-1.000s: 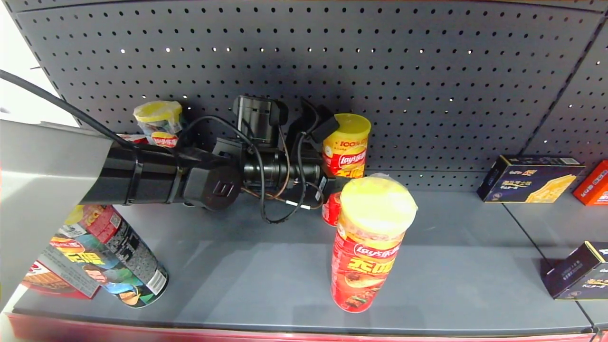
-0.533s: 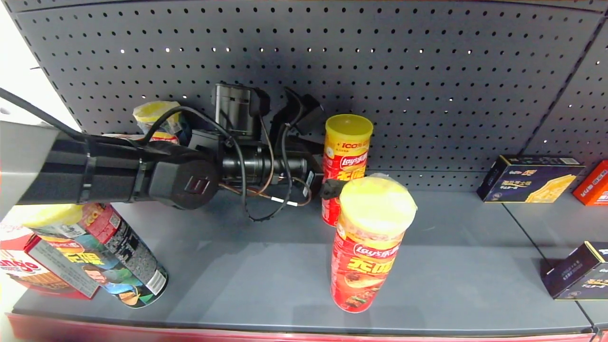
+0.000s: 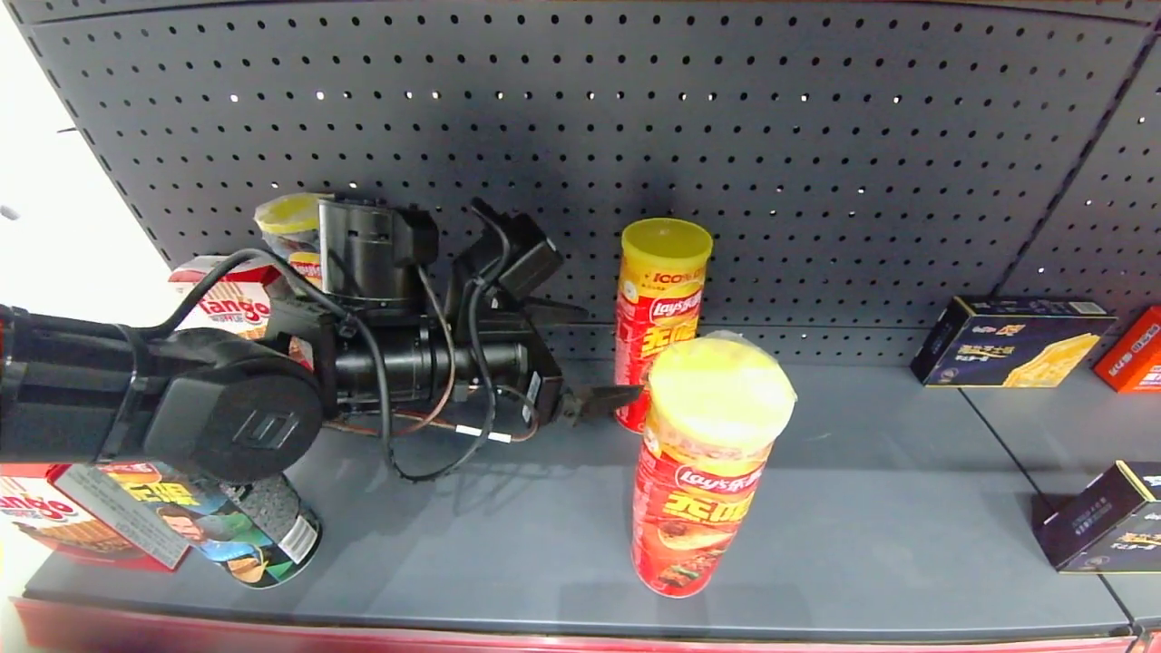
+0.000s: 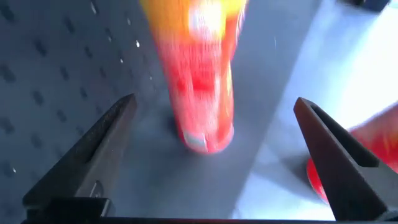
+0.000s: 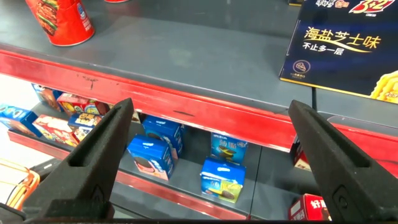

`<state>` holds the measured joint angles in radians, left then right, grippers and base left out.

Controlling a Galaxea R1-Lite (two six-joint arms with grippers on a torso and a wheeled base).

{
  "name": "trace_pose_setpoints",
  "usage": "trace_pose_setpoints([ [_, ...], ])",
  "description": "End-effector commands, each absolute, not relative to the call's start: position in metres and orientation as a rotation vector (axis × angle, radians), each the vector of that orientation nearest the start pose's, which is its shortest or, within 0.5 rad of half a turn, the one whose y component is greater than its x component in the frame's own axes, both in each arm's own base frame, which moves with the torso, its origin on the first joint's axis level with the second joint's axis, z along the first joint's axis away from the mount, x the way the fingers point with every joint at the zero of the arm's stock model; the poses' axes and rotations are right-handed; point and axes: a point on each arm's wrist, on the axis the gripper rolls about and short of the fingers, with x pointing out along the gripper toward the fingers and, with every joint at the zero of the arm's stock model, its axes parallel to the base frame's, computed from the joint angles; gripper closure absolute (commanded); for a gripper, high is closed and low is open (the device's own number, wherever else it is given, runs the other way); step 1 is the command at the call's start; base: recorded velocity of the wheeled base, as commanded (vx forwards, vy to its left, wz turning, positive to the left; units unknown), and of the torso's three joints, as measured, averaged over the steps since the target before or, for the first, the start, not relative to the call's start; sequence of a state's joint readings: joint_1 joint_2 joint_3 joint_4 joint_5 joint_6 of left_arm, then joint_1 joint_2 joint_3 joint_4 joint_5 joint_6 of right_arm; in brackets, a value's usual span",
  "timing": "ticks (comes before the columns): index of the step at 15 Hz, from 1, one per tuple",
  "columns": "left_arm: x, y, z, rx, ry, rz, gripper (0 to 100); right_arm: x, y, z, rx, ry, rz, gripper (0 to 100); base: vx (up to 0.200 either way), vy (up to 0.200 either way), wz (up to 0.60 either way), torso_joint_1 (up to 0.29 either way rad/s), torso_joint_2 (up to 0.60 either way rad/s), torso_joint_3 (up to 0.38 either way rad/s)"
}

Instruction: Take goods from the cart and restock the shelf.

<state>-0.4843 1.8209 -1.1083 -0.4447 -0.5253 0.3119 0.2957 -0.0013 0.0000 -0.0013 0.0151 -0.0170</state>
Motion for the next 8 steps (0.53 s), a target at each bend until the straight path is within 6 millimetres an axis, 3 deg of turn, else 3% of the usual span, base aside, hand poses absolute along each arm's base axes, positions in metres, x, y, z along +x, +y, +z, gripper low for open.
trace_pose_setpoints([
  [1,0.296,-0.163,0.204,0.278,0.133,-1.005,0,-0.022,-0.006,0.076,-0.018,-0.004,0.311,0,0.000,0.000,0.00,0.000,0.00,0.000],
  [8,0.312,-0.179,0.204,0.277,0.093,-0.970,0,-0.022,-0.006,0.076,-0.017,-0.004,0.311,0,0.000,0.000,0.00,0.000,0.00,0.000],
])
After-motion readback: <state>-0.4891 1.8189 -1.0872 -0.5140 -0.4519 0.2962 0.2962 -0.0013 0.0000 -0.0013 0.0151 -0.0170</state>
